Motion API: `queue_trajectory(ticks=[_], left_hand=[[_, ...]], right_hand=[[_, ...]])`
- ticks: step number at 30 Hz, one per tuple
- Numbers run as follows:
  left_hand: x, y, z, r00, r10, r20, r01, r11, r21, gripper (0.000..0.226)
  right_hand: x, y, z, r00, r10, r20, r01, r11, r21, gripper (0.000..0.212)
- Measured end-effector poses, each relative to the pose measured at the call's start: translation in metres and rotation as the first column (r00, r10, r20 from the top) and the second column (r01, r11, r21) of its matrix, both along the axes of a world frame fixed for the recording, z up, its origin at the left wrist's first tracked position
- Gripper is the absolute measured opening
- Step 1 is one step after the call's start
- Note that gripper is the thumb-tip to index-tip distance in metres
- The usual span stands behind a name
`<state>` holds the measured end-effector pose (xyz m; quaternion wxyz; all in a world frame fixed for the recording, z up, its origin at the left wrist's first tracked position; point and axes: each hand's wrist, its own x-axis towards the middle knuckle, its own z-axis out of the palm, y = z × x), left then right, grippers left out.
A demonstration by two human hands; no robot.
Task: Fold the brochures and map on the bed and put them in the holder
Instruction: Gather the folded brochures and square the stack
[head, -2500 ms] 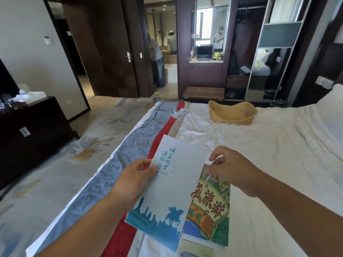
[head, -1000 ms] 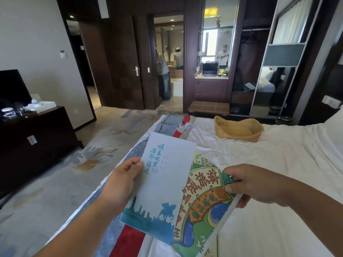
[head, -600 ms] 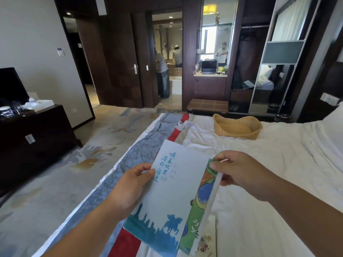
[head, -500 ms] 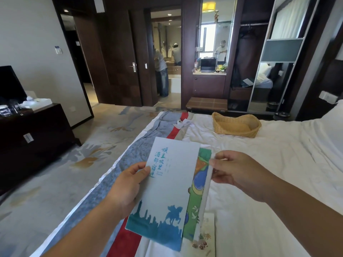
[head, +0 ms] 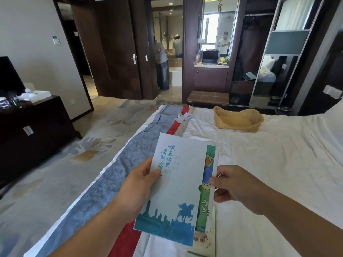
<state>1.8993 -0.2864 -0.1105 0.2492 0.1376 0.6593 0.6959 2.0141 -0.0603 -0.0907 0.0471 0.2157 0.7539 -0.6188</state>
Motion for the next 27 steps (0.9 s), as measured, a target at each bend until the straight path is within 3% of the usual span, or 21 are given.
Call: queue_trajectory(ticks=[5, 16, 27], left_hand=[[-0.006, -0.003, -0.004, 0.999, 0.017, 0.04, -0.019, 0.999, 0.031, 0.033], [0.004, 0.008, -0.014, 0.996, -0.08, 0.043, 0.083, 0.993, -0.079, 0.032], [0.01, 0.027, -0.068, 0.99, 0.12, 0.076, -0.099, 0.965, -0.242, 0.039]], right_hand=[[-0.005, 0.002, -0.004, 0.999, 0.031, -0.007, -0.032, 0.999, -0.03, 0.012], [-0.007, 0.021, -0.03, 0.996, 0.062, 0.057, -0.061, 0.998, -0.022, 0.012], [-0.007, 0.039, -0.078, 0.983, 0.128, 0.135, -0.114, 0.988, -0.109, 0.015]])
